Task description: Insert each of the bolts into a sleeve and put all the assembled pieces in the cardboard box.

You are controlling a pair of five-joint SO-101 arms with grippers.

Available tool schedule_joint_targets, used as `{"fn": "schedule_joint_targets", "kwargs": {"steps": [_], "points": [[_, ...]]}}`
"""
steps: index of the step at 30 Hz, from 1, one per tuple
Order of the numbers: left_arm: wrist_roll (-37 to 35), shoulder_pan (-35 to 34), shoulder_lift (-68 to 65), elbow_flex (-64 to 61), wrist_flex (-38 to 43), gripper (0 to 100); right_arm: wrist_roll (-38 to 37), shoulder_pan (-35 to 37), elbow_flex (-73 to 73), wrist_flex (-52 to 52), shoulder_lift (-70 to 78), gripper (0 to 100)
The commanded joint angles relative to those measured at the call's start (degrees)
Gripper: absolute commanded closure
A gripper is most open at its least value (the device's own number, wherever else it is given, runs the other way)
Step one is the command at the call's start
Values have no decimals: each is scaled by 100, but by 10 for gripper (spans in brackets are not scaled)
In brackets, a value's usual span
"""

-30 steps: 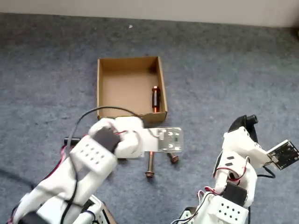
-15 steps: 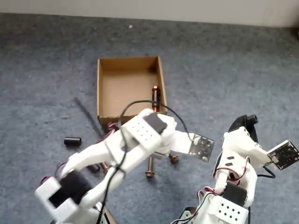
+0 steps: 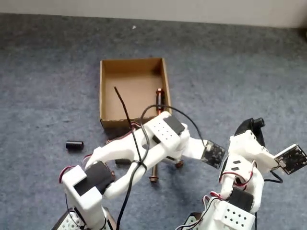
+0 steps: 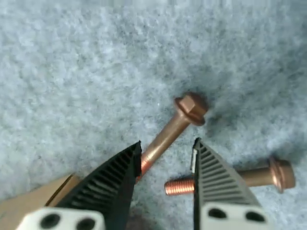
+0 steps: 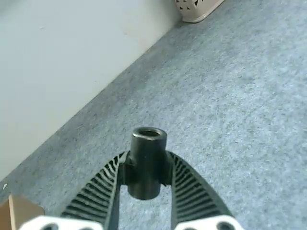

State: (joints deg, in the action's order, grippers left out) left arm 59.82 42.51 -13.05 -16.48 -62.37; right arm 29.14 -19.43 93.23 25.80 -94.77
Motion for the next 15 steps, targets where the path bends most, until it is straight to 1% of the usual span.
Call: {"fn": "schedule_joint_targets", "kwargs": {"steps": [1, 6, 10, 15], "points": [[62, 136, -92, 242, 70, 832, 44, -84, -57, -145, -119, 995], [62, 154, -462, 251, 273, 835, 44, -84, -57, -145, -119, 995], [53, 154, -532, 251, 281, 846, 44, -84, -57, -145, -119, 995], [62, 338, -532, 242, 237, 969, 26, -57, -57, -145, -119, 995]]}}
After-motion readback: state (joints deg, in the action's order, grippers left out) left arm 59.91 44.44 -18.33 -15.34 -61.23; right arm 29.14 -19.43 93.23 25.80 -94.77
